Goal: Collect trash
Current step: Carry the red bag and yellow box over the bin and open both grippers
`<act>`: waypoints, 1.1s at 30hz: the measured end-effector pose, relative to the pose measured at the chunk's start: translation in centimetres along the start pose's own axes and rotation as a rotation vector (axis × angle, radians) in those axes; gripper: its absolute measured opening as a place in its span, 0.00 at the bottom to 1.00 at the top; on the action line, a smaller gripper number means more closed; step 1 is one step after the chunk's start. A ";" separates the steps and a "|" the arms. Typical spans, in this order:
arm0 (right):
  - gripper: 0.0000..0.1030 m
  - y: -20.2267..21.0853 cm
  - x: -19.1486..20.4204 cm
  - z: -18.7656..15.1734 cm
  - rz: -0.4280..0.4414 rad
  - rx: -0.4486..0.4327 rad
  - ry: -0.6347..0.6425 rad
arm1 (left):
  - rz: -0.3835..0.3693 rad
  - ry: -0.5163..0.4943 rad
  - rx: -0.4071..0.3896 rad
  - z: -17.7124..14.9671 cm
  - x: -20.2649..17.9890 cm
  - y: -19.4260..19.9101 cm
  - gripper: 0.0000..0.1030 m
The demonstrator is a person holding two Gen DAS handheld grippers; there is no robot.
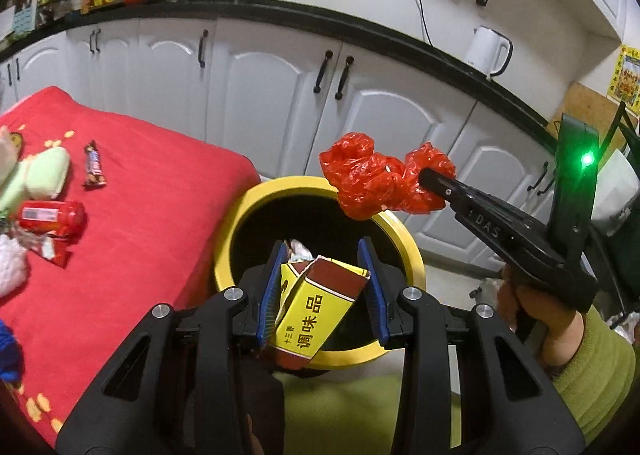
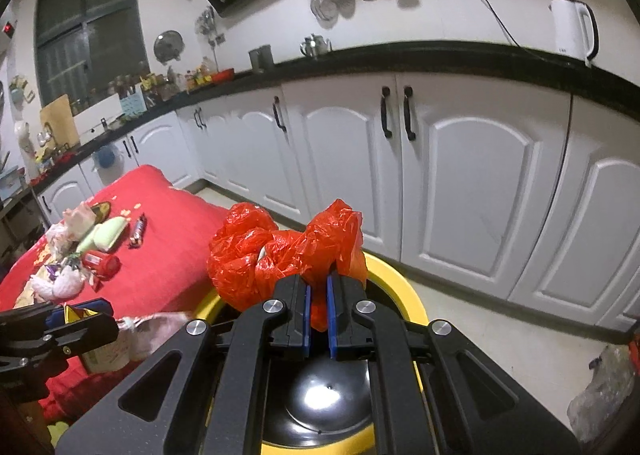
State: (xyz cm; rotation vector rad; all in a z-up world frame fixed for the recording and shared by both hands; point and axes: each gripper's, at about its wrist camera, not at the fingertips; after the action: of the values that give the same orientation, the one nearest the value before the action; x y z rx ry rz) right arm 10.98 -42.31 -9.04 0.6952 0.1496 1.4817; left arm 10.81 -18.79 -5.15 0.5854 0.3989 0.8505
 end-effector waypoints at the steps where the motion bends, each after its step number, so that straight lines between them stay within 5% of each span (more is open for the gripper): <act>1: 0.06 -0.2 -0.2 0.0 -0.003 0.007 -0.003 | -0.002 -0.004 0.004 0.0 -0.1 -0.4 0.28; 16: 0.11 -2.2 -2.8 -0.3 -0.019 0.094 -0.070 | 0.005 -0.006 0.055 1.1 0.4 -4.7 0.30; 21: 0.28 -2.4 -3.2 -0.2 -0.010 0.100 -0.086 | 0.014 0.014 0.056 0.9 0.9 -4.5 0.51; 33: 0.43 -1.5 -1.6 -0.3 0.022 0.068 -0.068 | 0.087 0.094 -0.018 0.6 3.2 -1.0 0.89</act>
State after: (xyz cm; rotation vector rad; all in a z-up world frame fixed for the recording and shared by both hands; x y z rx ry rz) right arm 11.92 -43.59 -10.52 0.8032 0.1410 1.4771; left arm 13.69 -16.96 -5.63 0.5501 0.4537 0.9665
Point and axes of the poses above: each gripper's, at about its wrist camera, not at the fingertips, and y roughly against the way its jaws point, x to its left, z to its top, and after that the axes turned 12 degrees about -y, right-handed
